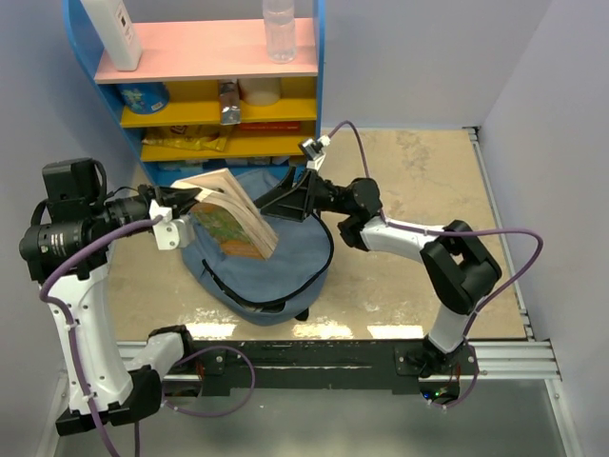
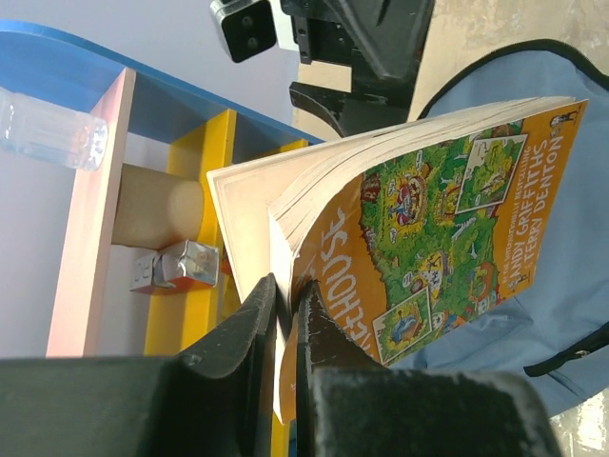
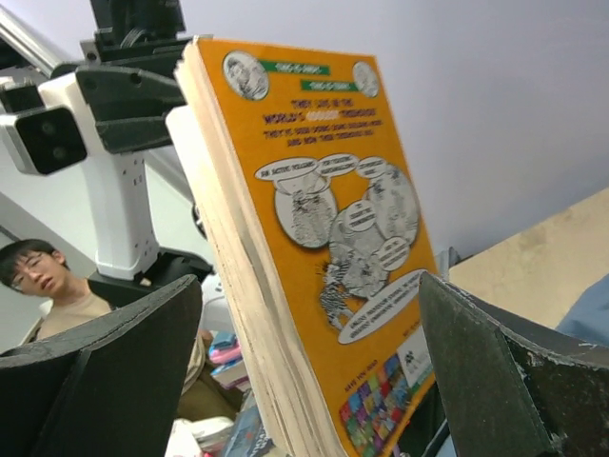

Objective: Pack the student bag
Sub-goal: Pick up the book from the center of the board.

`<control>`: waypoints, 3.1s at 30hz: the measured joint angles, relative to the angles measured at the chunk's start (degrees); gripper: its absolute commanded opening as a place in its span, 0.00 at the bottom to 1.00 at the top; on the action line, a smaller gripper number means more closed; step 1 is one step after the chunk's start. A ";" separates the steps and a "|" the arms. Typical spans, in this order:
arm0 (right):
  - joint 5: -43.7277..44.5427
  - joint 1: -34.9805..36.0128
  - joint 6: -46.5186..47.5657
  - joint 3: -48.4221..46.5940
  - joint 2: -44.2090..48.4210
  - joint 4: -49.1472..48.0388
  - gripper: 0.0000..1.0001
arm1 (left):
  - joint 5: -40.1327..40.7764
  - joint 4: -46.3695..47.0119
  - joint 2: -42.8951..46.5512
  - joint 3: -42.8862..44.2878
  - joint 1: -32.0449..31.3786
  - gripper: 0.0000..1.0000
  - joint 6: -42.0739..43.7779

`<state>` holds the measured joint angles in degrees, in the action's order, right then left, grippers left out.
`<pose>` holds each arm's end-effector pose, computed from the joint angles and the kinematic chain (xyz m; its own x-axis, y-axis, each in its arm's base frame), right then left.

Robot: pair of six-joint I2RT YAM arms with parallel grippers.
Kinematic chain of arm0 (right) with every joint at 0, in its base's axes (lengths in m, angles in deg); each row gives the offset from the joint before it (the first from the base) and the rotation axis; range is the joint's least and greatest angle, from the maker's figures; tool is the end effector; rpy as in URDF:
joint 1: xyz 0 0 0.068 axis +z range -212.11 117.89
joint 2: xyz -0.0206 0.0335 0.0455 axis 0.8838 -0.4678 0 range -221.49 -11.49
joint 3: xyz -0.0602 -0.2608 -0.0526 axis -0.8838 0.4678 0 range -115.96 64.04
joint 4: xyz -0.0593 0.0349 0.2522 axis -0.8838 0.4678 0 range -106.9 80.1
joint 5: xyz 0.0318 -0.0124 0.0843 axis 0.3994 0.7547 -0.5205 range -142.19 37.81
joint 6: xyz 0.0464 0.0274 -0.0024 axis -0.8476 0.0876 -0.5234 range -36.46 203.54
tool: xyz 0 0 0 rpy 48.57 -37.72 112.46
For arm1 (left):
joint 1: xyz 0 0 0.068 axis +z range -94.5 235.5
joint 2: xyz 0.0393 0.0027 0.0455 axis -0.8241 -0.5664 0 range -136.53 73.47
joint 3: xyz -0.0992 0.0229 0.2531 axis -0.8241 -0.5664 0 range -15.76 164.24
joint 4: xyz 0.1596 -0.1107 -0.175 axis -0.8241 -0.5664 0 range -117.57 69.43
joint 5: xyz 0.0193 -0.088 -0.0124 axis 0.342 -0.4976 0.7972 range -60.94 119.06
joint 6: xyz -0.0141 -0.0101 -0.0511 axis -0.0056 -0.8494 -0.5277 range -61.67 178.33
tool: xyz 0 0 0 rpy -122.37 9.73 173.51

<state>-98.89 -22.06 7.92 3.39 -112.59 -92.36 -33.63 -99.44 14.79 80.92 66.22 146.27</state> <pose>0.2718 0.2622 0.3158 -0.7604 0.2289 -0.6079 -0.6484 -0.3226 0.6896 0.1112 -0.0112 0.4781 0.5514 0.5710 -0.6082 0.6631 0.1424 0.7348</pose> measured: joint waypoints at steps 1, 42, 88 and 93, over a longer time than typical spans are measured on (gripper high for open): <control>0.02 0.50 -0.07 0.00 -0.02 0.04 0.99 | -0.15 0.00 -0.20 0.11 -0.02 0.00 -0.22; 17.81 14.86 47.52 -6.93 11.47 38.38 0.99 | 3.50 3.63 -1.79 0.31 -0.37 0.00 -5.99; 76.50 3.50 44.22 -0.24 50.90 100.24 0.00 | 26.58 29.66 -5.31 -32.83 -52.37 1.00 -49.68; 77.72 3.50 43.04 1.70 53.83 103.58 0.00 | 34.18 35.93 -5.62 -38.38 -57.44 1.00 -56.37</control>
<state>-21.17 -18.56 50.96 5.10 -58.76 11.22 0.55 -63.51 9.18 42.54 8.78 89.90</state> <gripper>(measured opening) 0.285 0.997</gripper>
